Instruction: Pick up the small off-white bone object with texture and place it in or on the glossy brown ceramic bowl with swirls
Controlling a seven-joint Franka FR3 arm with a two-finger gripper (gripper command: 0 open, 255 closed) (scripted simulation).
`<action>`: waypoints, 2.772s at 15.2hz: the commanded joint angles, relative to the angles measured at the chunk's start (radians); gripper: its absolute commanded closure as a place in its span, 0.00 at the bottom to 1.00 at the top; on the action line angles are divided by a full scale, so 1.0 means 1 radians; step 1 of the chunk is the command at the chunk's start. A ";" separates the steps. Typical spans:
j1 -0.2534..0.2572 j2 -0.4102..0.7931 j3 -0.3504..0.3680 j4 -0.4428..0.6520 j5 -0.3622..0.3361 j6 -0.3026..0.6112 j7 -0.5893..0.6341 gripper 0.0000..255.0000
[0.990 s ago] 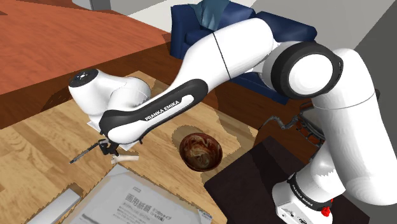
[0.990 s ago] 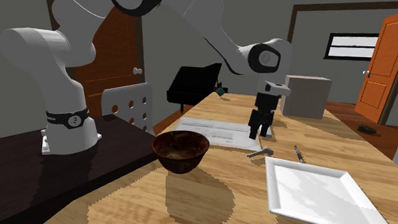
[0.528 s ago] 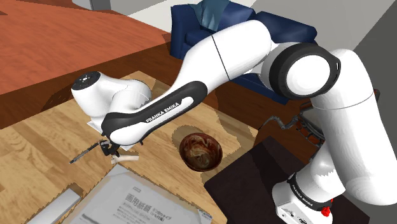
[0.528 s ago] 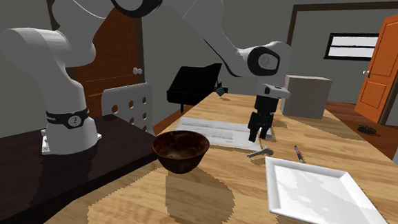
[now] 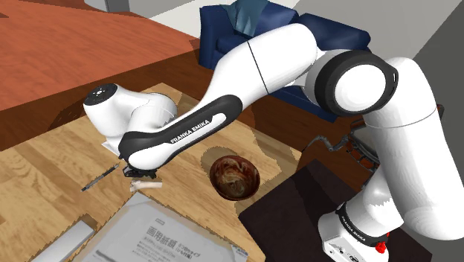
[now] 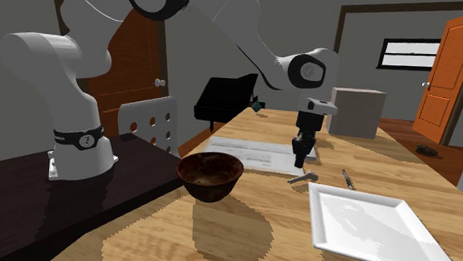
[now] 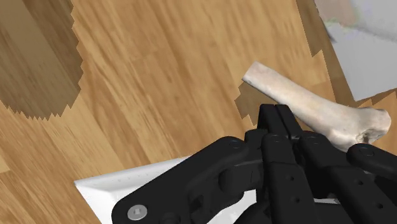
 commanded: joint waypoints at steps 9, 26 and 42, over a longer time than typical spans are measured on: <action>-0.022 0.132 0.100 0.141 -0.100 0.077 -0.527 0.00; -0.013 0.198 0.076 0.158 -0.123 0.128 -0.519 1.00; -0.028 0.133 0.099 0.136 -0.103 0.084 -0.529 1.00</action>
